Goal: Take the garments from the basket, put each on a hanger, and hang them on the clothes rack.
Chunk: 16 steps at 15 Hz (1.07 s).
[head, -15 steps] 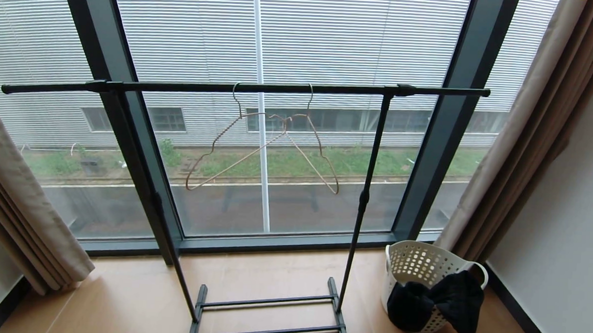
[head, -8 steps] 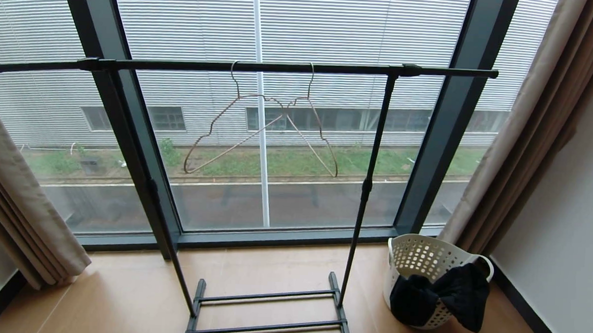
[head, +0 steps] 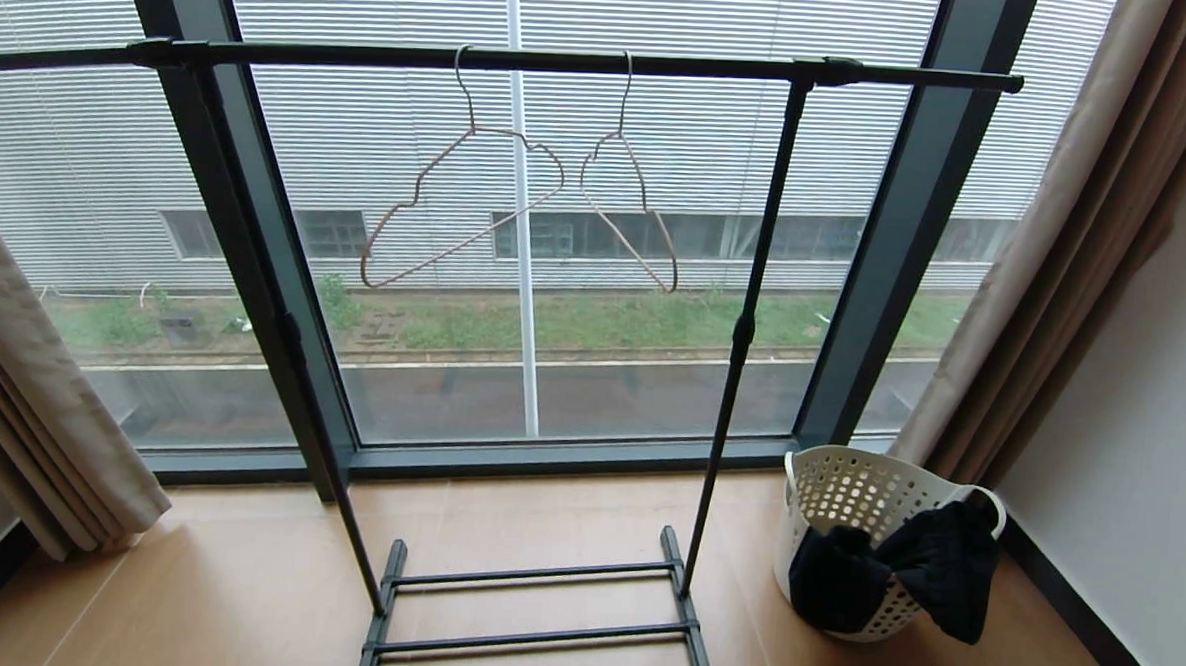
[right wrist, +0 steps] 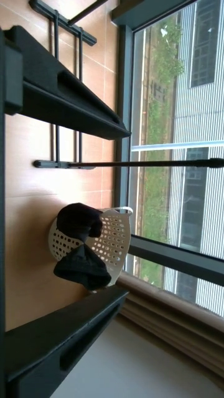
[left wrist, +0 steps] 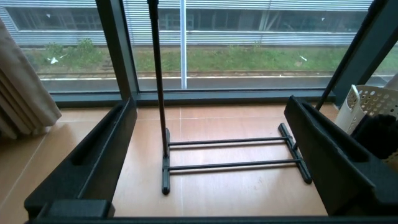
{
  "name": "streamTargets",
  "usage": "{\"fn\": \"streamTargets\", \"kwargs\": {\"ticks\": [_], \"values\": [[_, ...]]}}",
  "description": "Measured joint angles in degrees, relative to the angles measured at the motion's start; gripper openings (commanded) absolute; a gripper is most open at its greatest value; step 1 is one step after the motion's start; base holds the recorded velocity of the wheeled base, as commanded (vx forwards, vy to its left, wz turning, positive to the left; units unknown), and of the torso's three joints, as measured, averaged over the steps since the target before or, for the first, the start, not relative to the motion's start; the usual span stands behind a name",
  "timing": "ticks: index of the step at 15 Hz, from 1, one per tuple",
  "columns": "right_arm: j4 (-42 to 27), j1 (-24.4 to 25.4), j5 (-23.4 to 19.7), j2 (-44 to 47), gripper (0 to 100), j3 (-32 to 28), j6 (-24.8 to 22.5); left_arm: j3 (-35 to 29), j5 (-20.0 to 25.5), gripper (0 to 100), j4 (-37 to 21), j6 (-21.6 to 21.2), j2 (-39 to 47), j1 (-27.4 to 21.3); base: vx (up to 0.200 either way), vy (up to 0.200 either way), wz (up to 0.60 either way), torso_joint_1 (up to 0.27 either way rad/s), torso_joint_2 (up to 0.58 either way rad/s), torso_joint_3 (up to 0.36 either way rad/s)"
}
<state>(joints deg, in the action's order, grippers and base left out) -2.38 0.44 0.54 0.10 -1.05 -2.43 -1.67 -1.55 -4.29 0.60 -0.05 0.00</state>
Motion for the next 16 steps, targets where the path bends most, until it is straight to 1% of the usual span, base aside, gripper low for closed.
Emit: {"fn": "streamTargets", "kwargs": {"ticks": [9,12,13,15,16], "values": [[0.13,-0.02,-0.27,0.00,100,0.04,0.32,0.00,0.07,100,0.00,-0.13,0.00,0.00,0.000,0.000,0.00,-0.203,0.49,0.282],[0.33,0.00,-0.16,0.00,100,0.12,1.50,0.00,0.07,100,0.02,-0.13,0.00,0.00,0.000,0.000,0.00,-0.181,0.47,0.290],[0.41,-0.02,0.12,0.00,100,0.15,2.80,0.02,0.05,100,-0.09,-0.17,0.00,0.00,0.000,0.000,0.00,-0.105,0.32,0.198],[0.52,-0.02,0.17,0.00,100,0.17,2.16,0.02,0.05,100,-0.05,-0.17,0.00,0.00,0.000,0.000,0.00,-0.051,0.15,0.100],[0.57,-0.02,0.11,0.00,100,0.20,1.54,0.02,0.05,100,-0.02,-0.17,0.00,0.00,0.200,0.000,0.00,-0.017,0.06,0.041]]}}
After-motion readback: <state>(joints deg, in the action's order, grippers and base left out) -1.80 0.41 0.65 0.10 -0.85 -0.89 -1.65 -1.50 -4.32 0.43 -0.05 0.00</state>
